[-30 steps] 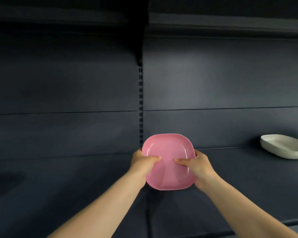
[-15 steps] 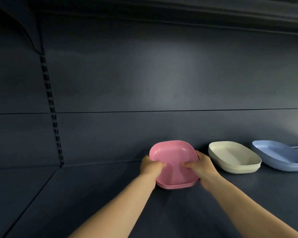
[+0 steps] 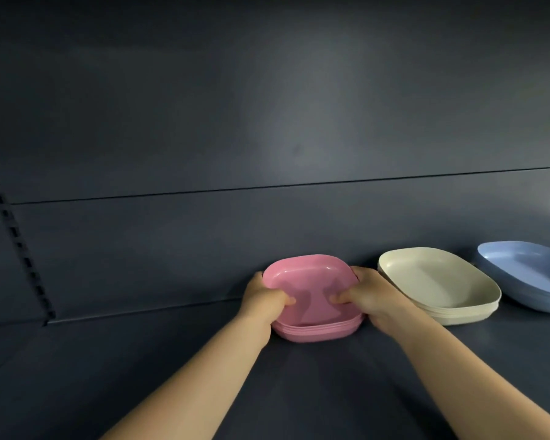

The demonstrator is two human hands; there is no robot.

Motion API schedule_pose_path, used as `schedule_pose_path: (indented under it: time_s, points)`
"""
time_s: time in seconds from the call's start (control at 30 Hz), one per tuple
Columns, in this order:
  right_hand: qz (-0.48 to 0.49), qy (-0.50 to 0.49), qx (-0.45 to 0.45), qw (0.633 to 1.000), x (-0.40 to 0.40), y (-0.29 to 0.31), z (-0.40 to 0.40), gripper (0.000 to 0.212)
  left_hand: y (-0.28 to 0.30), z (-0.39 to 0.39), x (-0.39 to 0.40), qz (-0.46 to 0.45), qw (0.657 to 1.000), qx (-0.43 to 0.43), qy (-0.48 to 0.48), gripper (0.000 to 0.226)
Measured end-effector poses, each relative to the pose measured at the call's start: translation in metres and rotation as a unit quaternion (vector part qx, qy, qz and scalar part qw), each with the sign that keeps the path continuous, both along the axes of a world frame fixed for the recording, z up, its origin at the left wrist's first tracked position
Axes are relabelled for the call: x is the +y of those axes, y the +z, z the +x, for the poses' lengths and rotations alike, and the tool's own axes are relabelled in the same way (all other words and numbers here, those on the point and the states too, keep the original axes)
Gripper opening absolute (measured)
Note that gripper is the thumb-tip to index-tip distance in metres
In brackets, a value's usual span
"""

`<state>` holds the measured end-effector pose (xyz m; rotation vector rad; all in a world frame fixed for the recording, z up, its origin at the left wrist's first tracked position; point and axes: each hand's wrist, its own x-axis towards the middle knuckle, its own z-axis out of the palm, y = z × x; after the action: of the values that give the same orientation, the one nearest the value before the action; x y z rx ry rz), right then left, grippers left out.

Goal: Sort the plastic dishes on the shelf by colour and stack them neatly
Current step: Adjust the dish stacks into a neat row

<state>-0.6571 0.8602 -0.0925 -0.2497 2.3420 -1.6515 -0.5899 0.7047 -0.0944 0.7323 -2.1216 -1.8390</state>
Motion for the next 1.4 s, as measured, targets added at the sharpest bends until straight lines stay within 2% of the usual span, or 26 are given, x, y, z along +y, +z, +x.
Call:
schedule_pose_path:
  time_s: [0.2, 0.47, 0.57, 0.77, 1.0, 1.07, 1.1, 1.13, 1.23, 1.33, 1.4]
  points:
    - [-0.004, 0.016, 0.034, 0.999, 0.000, 0.004, 0.006, 0.069, 0.007, 0.006, 0.003, -0.021, 0.998, 0.040, -0.037, 0.055]
    - [0.005, 0.033, 0.042, 0.999, 0.002, 0.010, 0.013, 0.060, 0.005, 0.006, -0.002, -0.018, 0.998, 0.031, -0.054, 0.052]
    - [0.026, 0.049, 0.058, 0.997, 0.003, 0.014, 0.017, 0.041, 0.004, 0.005, -0.004, -0.021, 0.998, 0.023, -0.060, 0.051]
    - [0.057, 0.076, 0.084, 0.992, 0.001, 0.015, 0.018, 0.034, 0.001, 0.002, -0.008, -0.027, 0.997, 0.008, -0.067, 0.056]
    - [0.104, 0.030, 0.107, 0.988, 0.001, 0.018, 0.024, 0.026, 0.006, 0.010, -0.010, -0.048, 0.996, 0.004, -0.074, 0.053]
    - [0.151, 0.008, 0.135, 0.979, -0.002, 0.024, 0.028, 0.064, 0.012, 0.018, -0.015, -0.062, 0.994, -0.006, -0.087, 0.063]
    - [0.179, -0.002, 0.160, 0.971, -0.005, 0.030, 0.033, 0.079, 0.018, 0.023, -0.021, -0.083, 0.992, -0.017, -0.097, 0.068]
    - [0.209, -0.004, 0.194, 0.959, -0.008, 0.036, 0.040, 0.083, 0.025, 0.031, -0.029, -0.110, 0.987, -0.027, -0.111, 0.070]
    - [0.275, 0.017, 0.300, 0.913, -0.022, 0.060, 0.068, 0.073, 0.053, 0.063, -0.057, -0.230, 0.960, -0.044, -0.152, 0.064]
    - [0.355, 0.073, 0.369, 0.856, -0.051, 0.079, 0.105, 0.071, 0.078, 0.109, -0.094, -0.412, 0.893, -0.089, -0.160, 0.062]
    - [0.393, 0.110, 0.384, 0.828, -0.079, 0.088, 0.135, 0.073, 0.091, 0.145, -0.124, -0.501, 0.843, -0.115, -0.157, 0.062]
